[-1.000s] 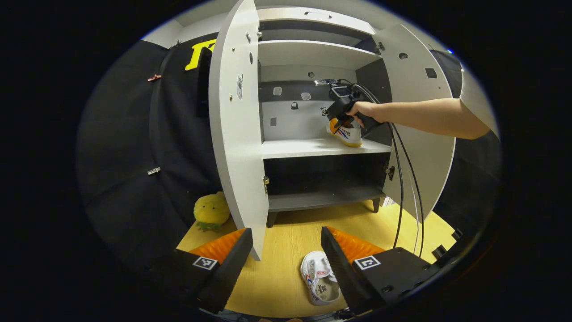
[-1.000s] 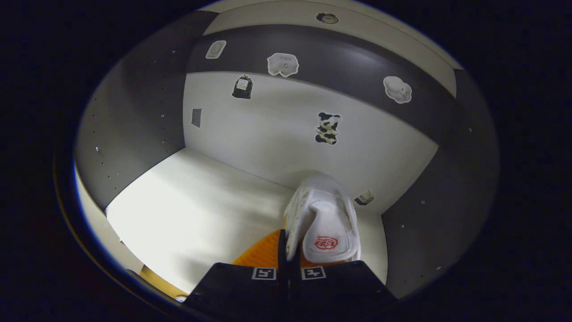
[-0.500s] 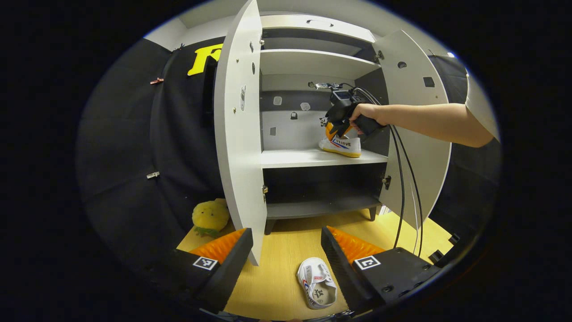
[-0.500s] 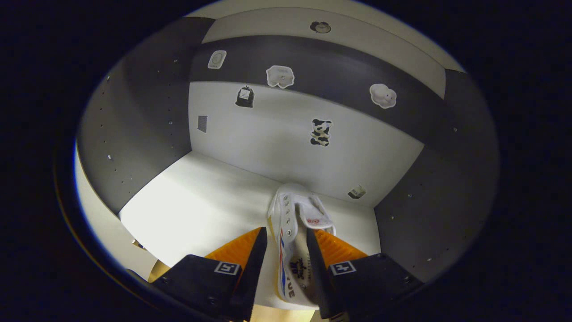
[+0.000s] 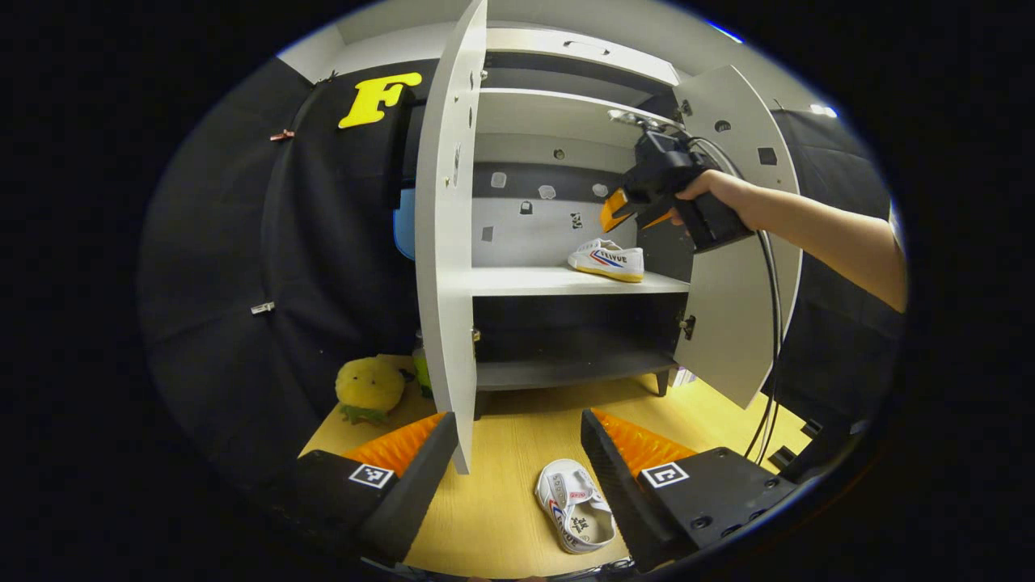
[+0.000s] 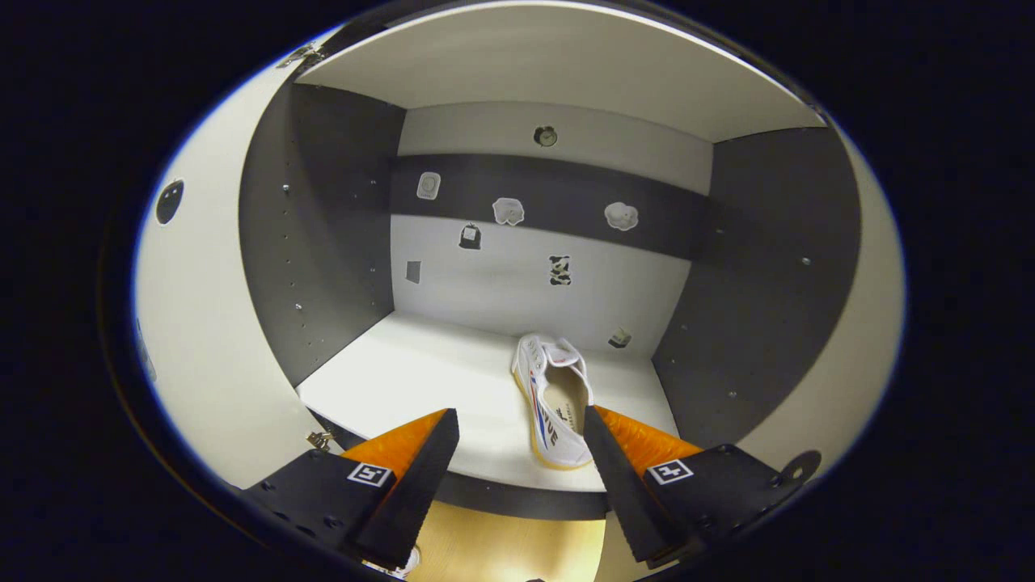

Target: Grab one shoe with the right hand and put it into the shoe cabinet, grab the other shoe with the left hand and put it into the shoe cabinet; then close the right door with the right hand and the left door with the left hand.

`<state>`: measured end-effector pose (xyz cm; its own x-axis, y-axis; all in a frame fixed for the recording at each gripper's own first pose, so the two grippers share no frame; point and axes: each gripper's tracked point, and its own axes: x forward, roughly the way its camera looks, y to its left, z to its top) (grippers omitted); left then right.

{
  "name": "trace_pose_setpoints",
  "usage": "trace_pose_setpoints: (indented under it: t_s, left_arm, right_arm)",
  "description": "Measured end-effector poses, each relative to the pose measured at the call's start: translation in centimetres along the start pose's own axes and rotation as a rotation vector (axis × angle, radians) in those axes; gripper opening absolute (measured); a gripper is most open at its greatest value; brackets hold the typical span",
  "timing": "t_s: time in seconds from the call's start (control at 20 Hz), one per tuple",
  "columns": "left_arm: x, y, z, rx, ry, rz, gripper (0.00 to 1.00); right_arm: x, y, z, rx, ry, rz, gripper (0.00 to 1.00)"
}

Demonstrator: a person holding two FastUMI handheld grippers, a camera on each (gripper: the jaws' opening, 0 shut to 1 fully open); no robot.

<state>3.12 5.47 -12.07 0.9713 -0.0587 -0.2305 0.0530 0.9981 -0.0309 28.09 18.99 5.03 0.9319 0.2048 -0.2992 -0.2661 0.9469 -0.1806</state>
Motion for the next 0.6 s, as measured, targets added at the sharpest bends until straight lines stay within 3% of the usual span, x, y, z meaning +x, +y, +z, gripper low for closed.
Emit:
trace_pose_setpoints:
  t_s: [0.15,0.3,0.6]
  left_arm:
    - [0.4,0.0,-2.5,0.017,0.044,-0.060,0.96]
    - [0.7,-0.3,-5.9,0.010,0.114,-0.110,0.95]
    - [1.9,-2.3,-13.8,0.010,0.269,-0.208,0.96]
  right_arm:
    - [-4.6,0.3,-3.0,0.046,-0.045,-0.002,0.98]
    - [-8.9,-0.8,-6.1,0.026,-0.108,-0.069,0.98]
    - [-15.5,-1.5,-14.0,0.068,-0.102,-0.145,0.98]
